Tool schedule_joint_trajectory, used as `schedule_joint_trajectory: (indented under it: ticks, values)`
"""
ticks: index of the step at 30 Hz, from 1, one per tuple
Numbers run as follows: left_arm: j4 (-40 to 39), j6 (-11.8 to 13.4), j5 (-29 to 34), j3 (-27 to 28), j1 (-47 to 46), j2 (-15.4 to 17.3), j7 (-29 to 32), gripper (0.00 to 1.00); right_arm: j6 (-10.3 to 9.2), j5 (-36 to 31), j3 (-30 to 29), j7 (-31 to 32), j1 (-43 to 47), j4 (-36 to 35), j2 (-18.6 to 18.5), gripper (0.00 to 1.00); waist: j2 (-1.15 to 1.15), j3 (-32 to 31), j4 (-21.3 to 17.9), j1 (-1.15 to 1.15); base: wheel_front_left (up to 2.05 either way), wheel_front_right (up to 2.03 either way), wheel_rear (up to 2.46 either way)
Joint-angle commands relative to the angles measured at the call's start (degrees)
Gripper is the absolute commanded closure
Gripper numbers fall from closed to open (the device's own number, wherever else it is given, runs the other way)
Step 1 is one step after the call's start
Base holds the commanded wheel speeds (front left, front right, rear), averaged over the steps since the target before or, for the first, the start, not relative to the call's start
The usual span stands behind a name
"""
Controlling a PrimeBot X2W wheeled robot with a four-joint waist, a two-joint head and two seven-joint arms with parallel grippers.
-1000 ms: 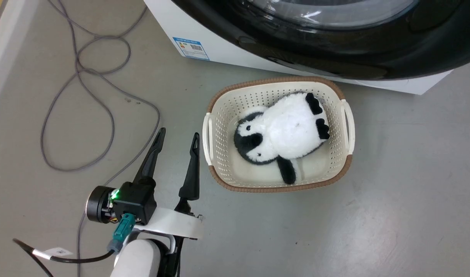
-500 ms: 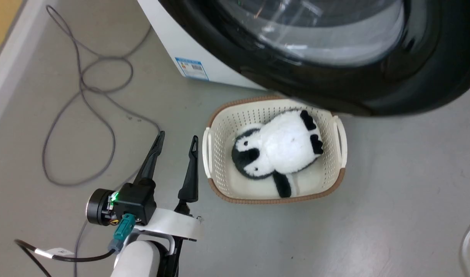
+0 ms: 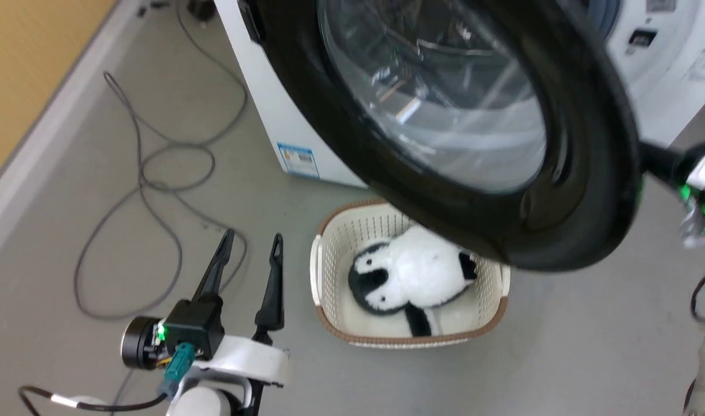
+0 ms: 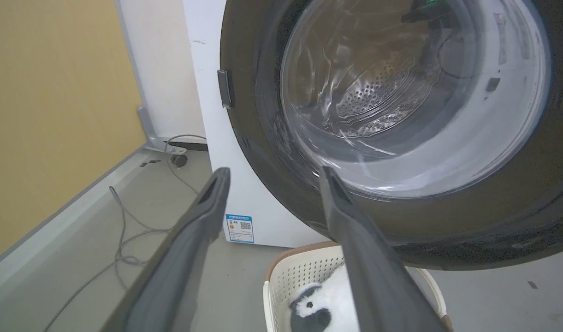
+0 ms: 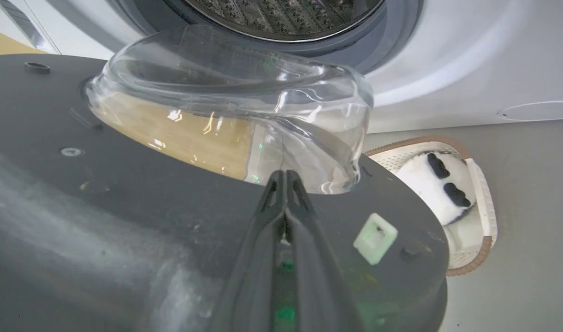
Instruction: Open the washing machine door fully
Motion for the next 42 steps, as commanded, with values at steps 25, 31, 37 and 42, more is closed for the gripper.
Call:
schedule_joint_trajectory:
  ticks: [25,31,37,42]
  values:
    - [2.14,-1.12,1.37,-0.18,5.80,0.06,-0.32,0.00,0.21,27.06,22.60,-9.22,25.85,-9.82,0.66,1.00,0.00,-10.17,4.26,0.00,0.00,0.00,0.00]
    - [2.48,-1.53,1.75,-0.38,6.25,0.06,-0.32,0.00,0.21,30.49,27.79,-12.00,29.25,-12.08,0.66,1.00,0.00,-10.61,5.71,0.00,0.00,0.00,0.00]
    - [2.64,-1.71,1.80,-0.75,6.53,0.06,-0.32,0.00,0.21,32.49,32.77,-14.77,30.76,-12.95,0.66,1.00,0.00,-10.41,6.60,0.00,0.00,0.00,0.00]
    - [2.94,-1.63,1.61,-0.83,6.66,0.06,-0.32,0.00,0.21,32.47,36.47,-15.88,31.06,-13.01,0.66,1.00,0.00,-10.19,6.53,0.00,0.00,0.00,0.00]
